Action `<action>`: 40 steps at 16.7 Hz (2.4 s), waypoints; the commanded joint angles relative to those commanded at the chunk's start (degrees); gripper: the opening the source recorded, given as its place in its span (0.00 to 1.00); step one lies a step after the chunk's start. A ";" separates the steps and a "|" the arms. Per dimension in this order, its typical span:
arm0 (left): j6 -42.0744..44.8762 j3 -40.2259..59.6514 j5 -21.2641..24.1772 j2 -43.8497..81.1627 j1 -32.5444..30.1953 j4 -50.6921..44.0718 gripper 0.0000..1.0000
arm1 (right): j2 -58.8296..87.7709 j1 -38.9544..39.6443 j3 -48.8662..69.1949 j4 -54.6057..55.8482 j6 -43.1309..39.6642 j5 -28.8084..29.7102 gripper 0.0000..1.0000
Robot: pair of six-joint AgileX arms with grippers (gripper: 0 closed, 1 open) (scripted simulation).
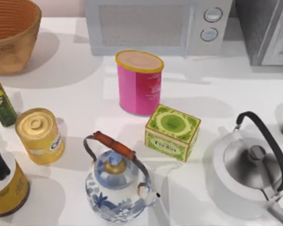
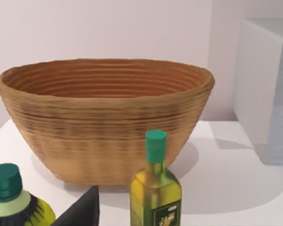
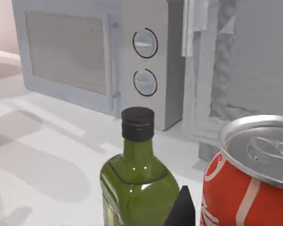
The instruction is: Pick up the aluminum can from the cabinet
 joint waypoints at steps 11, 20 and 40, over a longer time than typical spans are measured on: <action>0.00 0.00 0.00 0.00 0.00 0.00 1.00 | 28.08 -13.18 5.92 21.14 -0.80 -21.75 0.00; 0.00 0.00 0.00 0.00 0.00 0.00 1.00 | 30.43 -9.51 8.47 20.62 -1.58 -14.44 0.00; 0.00 0.00 0.00 0.00 0.00 0.00 1.00 | 29.54 -8.03 5.06 21.89 -2.33 -16.60 1.00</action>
